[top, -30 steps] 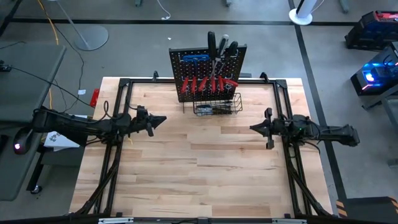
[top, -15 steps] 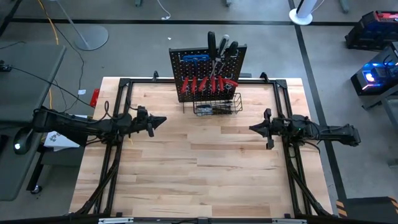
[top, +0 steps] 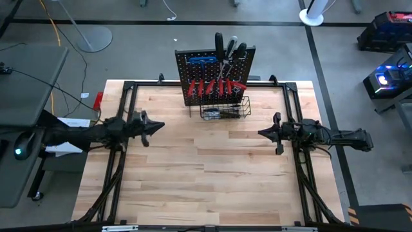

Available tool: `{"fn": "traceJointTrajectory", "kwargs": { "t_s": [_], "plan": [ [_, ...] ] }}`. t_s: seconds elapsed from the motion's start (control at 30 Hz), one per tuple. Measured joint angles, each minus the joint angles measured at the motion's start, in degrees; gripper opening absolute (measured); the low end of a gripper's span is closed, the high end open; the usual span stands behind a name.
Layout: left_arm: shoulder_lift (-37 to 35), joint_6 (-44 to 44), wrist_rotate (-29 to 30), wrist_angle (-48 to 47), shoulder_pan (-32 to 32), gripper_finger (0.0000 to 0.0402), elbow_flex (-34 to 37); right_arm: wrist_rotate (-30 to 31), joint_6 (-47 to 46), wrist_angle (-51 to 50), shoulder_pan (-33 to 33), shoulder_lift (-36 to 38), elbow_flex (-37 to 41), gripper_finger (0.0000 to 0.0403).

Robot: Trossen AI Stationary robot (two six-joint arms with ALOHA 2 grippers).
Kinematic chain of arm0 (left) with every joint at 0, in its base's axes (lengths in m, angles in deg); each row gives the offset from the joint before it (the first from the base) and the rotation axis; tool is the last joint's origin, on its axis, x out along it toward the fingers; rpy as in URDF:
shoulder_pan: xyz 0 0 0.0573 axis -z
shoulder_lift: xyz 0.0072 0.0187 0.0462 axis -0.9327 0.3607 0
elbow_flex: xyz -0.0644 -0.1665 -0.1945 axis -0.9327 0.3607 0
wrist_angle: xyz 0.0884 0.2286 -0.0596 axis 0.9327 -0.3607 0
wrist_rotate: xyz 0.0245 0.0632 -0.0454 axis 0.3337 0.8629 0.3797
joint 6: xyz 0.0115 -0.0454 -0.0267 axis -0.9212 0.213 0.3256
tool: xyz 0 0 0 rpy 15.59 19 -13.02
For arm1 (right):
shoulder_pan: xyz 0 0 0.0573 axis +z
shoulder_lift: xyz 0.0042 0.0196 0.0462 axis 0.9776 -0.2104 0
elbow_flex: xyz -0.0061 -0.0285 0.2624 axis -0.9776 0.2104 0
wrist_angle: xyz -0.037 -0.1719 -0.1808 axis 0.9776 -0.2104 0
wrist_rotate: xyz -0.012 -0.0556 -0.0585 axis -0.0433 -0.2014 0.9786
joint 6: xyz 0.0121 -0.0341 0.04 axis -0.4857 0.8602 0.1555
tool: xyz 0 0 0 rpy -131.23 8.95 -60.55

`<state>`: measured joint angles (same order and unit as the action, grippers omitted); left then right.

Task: Hang tools onto peg board
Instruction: Return to Home Position

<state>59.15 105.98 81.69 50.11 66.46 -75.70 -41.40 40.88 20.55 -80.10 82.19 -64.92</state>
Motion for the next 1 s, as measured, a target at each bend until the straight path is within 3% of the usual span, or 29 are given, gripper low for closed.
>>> {"fn": "traceJointTrajectory", "kwargs": {
  "t_s": [0.13, 0.3, 0.67, 1.0],
  "plan": [
    [-10.85, -16.55, -3.47, -8.35, -0.43, 0.0001, -0.02, 0.01, 0.00, 0.00, 0.00, -0.02, 0.00, 0.0000],
    [-11.50, -28.92, -8.14, -9.20, -0.78, 0.0001, 0.04, 0.03, 0.00, 0.02, 0.00, -0.02, 0.00, 0.0000],
    [-10.48, -21.77, -10.19, -9.10, -0.92, 0.0001, 0.10, 0.01, 0.01, 0.02, 0.00, -0.05, 0.00, 0.0000],
    [-10.29, -21.25, -10.17, -8.82, -0.92, 0.0001, 0.13, 0.01, 0.00, 0.02, 0.00, -0.04, 0.00, 0.0000]
  ]
}}
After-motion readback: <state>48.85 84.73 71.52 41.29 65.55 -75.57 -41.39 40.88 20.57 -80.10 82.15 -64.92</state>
